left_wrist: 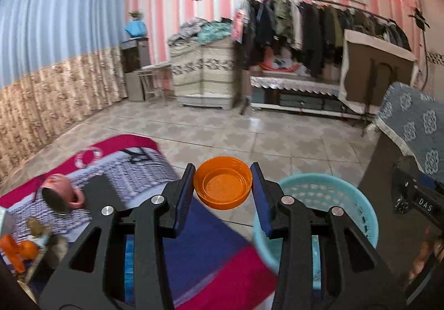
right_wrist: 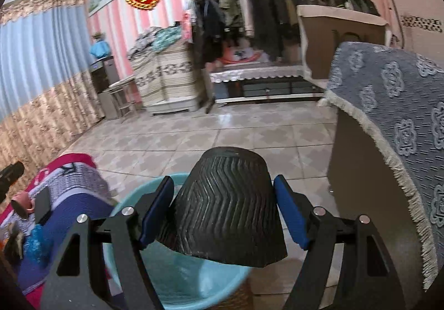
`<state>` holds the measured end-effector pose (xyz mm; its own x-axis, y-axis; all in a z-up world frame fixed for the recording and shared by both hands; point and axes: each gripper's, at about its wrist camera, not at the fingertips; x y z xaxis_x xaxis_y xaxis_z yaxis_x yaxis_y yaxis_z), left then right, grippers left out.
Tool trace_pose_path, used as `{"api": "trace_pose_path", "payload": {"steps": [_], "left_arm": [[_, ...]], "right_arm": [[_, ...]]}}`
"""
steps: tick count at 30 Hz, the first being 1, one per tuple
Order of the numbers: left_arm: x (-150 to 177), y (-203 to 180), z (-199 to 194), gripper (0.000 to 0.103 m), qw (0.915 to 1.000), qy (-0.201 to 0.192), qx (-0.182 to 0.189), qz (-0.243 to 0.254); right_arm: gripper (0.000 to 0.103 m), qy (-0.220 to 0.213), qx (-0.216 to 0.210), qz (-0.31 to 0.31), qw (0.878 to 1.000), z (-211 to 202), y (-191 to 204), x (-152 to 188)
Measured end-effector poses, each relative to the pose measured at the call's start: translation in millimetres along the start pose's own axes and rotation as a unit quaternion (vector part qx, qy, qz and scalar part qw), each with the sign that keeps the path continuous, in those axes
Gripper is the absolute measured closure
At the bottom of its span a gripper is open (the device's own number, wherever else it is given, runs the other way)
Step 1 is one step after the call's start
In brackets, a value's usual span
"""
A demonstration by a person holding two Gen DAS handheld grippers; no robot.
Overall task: Collect trash
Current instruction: 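Carry both items to the blue basket and release them inside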
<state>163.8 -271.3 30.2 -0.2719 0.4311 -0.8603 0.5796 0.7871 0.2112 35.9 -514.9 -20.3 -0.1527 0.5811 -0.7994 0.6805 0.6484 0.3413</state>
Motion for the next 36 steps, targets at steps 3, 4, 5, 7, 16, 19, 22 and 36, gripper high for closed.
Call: {"api": "trace_pose_path", "payload": {"steps": [3,4,5,7,16,19,22,36], "left_arm": [[4,-31,29,0.064,0.9992,0.012,0.036,0.014],[7,-43,40,0.064,0.9985,0.019,0.046,0.022],[7,-52,49,0.064,0.9980,0.024,0.052,0.028],[13,-68,68,0.064,0.9962,0.035,0.070,0.038],[32,-89,108,0.063,0.9921,0.071,0.079,0.068],[32,-83,109,0.061,0.9921,0.071,0.081,0.064],[32,-80,105,0.030,0.9935,0.067,0.070,0.059],[16,1,73,0.010,0.9993,0.028,-0.026,0.006]], "right_arm": [[0.030,0.005,0.010,0.029,1.000,6,-21,0],[0.030,0.006,0.013,0.036,0.999,7,-26,1],[0.030,0.006,0.016,0.042,0.999,8,-29,1],[0.030,0.009,0.017,0.047,0.999,11,-31,4],[0.030,0.041,0.023,0.036,0.998,32,-22,15],[0.030,0.040,0.023,0.026,0.999,29,-14,17],[0.030,0.038,0.024,0.017,0.999,26,-8,19],[0.030,0.056,0.013,-0.008,0.998,37,40,34]]}}
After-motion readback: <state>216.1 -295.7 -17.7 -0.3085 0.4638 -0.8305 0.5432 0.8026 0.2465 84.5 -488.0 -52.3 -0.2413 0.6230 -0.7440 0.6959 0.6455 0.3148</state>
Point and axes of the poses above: each gripper's, at about its wrist camera, not at the fingertips, and z roughly the way its jaws point, y to its left, x to its underside, and after that the axes turned 11 degrees about z, right-handed
